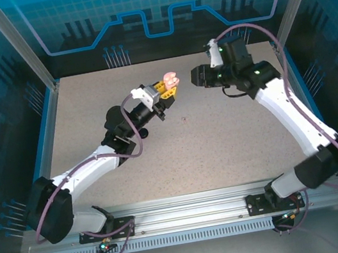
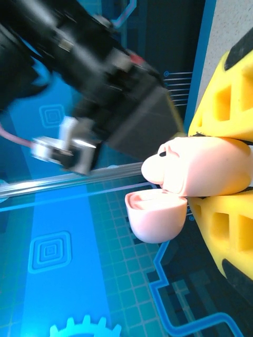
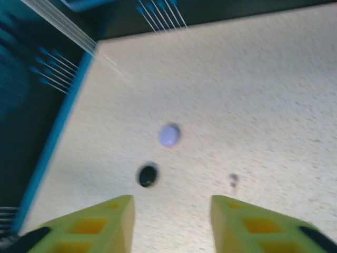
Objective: Insert wireless bluetooth earbuds into charging case
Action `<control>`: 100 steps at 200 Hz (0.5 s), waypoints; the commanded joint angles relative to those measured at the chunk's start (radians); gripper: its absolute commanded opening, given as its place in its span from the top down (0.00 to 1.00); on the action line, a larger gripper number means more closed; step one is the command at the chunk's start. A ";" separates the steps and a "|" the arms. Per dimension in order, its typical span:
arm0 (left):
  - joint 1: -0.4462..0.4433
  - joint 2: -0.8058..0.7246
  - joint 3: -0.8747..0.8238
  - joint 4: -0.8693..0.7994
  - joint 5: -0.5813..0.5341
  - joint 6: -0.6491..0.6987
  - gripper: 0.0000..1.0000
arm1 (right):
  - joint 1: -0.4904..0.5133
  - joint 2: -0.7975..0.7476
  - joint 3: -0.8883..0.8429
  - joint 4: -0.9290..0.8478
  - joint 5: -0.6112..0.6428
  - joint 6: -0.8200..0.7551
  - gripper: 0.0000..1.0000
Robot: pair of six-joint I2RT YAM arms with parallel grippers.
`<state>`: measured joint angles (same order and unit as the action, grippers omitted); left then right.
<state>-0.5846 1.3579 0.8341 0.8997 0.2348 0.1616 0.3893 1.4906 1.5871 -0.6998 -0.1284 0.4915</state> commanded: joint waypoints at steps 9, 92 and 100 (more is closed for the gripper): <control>0.004 -0.062 -0.040 0.069 -0.073 0.024 1.00 | -0.001 0.150 -0.007 -0.095 0.038 -0.083 0.47; 0.044 -0.164 -0.114 0.055 -0.101 -0.005 1.00 | 0.084 0.619 0.212 -0.239 0.155 -0.045 0.48; 0.047 -0.169 -0.118 0.052 -0.101 -0.007 1.00 | 0.094 0.652 0.240 -0.255 0.169 -0.041 0.48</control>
<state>-0.5514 1.2263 0.7341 0.9199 0.1532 0.1627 0.4469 2.0697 1.7325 -0.8593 -0.0128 0.4335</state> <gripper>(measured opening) 0.217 0.524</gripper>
